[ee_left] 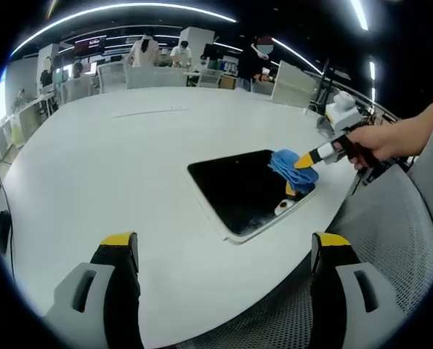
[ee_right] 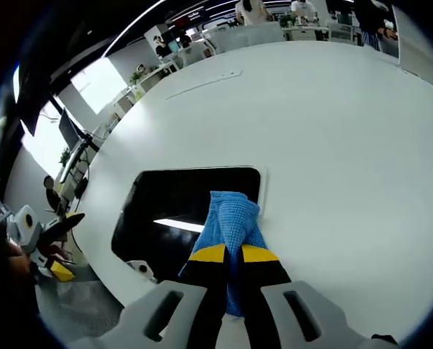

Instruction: Wipe the mirror surface with the cleaning cloth until all visible marks leave the cleaned area.

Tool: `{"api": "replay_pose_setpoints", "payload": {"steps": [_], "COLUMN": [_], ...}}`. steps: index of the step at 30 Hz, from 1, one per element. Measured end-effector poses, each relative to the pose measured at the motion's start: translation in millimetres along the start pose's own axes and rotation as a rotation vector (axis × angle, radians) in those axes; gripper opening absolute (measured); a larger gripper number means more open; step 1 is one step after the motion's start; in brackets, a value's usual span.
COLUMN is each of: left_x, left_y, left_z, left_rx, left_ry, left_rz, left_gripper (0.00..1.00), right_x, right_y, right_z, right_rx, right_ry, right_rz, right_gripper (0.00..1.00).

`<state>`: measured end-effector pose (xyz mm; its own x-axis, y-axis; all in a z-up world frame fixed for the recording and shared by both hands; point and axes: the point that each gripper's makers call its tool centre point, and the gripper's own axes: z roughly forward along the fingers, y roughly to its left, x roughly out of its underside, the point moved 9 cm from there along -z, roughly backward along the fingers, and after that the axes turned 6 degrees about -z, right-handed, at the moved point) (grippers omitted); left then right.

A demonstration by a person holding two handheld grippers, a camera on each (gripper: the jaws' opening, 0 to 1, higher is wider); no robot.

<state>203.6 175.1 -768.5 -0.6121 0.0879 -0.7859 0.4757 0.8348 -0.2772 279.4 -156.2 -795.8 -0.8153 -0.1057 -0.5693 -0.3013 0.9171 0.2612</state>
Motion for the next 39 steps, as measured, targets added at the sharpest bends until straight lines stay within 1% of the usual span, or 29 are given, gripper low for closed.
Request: {"api": "replay_pose_setpoints", "payload": {"steps": [24, 34, 39], "left_x": [1.5, 2.0, 1.7], "left_y": [0.1, 0.2, 0.2], "left_z": [-0.4, 0.2, 0.3], "left_rx": [-0.002, 0.000, -0.001], "left_ry": [0.007, 0.012, 0.010], "left_rz": [0.019, 0.020, 0.020], "left_gripper": [0.99, 0.99, 0.99], "right_x": [18.8, 26.7, 26.4], "right_y": [7.5, 7.9, 8.0], "right_z": [-11.8, -15.7, -15.7], "right_rx": [-0.008, -0.014, -0.014], "right_ry": [0.012, -0.001, 0.002], "right_rz": [-0.001, 0.023, 0.028], "right_gripper": [0.01, 0.01, 0.01]}}
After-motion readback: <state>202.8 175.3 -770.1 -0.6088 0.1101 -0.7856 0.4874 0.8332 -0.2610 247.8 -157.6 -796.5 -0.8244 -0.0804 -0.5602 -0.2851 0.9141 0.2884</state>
